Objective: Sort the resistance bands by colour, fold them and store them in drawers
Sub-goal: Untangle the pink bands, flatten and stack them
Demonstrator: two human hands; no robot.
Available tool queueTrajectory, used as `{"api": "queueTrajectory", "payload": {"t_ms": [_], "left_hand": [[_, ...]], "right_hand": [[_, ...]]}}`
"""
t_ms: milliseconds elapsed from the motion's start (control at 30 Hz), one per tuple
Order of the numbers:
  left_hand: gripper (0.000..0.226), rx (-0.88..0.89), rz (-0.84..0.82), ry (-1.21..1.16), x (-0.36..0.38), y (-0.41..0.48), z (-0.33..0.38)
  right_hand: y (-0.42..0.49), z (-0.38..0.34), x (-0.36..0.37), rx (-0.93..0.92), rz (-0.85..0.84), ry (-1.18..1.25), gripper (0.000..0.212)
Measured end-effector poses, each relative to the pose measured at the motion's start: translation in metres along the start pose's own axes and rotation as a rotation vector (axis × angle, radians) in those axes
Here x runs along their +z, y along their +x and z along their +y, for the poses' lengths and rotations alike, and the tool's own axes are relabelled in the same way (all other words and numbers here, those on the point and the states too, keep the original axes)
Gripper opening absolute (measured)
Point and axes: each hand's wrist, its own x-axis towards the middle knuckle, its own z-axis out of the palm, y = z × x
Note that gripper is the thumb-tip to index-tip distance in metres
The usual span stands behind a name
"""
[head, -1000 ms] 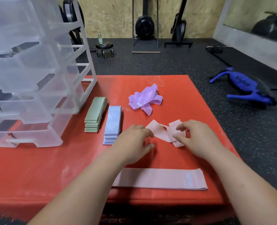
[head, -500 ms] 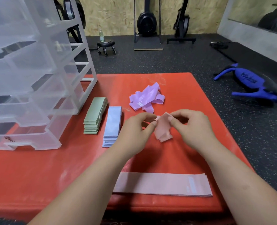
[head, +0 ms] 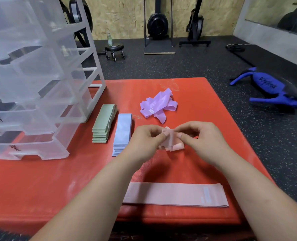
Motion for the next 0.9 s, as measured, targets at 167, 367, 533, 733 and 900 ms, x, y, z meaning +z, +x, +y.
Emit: {"api": "queueTrajectory", "payload": {"t_ms": [167,367,533,733,900], "left_hand": [[0.012,0.106,-0.020,0.179,-0.005,-0.001,-0.004],[0.010,0.267,0.032,0.327,-0.006,-0.006,0.007],[0.009,0.324,0.117,0.225,-0.009,-0.009,0.014],[0.016,0.449,0.205,0.185,-0.009,-0.011,0.025],[0.013,0.470,0.356,0.105,-0.013,-0.011,0.028]], "right_hand": [[-0.001,0.008,-0.004,-0.052,-0.031,-0.202,0.040],[-0.006,-0.001,0.007,-0.157,-0.137,-0.232,0.039],[0.000,0.004,0.000,-0.195,-0.063,-0.356,0.007],[-0.002,-0.005,-0.006,-0.233,-0.092,-0.160,0.009],[-0.002,0.009,-0.015,-0.146,-0.083,-0.323,0.013]]}}
